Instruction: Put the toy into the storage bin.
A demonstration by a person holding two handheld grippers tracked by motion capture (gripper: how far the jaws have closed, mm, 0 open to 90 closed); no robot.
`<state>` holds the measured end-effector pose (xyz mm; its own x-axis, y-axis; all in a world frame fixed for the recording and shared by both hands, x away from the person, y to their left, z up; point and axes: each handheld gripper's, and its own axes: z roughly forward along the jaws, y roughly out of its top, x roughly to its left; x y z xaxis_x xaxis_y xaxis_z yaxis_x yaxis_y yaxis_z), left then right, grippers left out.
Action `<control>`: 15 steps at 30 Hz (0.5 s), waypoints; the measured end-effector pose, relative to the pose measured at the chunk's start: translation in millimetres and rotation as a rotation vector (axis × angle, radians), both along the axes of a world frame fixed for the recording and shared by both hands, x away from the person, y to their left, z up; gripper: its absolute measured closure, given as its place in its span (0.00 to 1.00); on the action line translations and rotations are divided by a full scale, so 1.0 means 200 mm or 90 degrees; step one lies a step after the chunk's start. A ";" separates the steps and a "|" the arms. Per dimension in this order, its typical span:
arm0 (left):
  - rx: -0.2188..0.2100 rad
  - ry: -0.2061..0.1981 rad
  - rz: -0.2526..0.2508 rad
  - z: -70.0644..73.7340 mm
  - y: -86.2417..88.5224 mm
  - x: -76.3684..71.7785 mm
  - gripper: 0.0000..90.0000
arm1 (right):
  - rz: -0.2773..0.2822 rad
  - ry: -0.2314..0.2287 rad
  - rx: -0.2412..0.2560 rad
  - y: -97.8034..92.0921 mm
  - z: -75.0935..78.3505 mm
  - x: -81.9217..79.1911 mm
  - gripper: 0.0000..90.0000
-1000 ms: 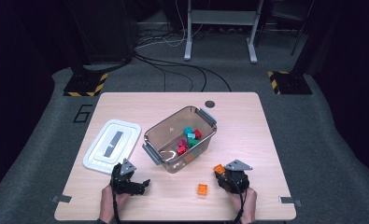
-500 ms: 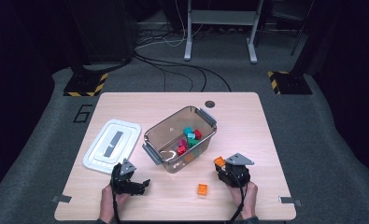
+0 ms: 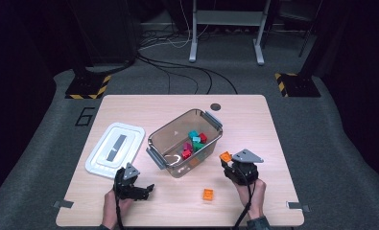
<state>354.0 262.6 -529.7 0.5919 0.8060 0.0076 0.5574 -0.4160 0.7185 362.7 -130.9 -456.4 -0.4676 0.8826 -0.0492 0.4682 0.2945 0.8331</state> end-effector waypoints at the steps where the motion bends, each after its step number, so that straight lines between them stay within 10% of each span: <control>1: -0.001 0.000 0.001 0.00 0.00 0.00 0.04 | 0.000 -0.004 0.001 0.00 0.01 0.00 0.65; 15: -0.001 0.000 0.001 0.00 0.00 0.00 0.04 | 0.010 -0.036 0.019 0.00 0.16 0.03 0.65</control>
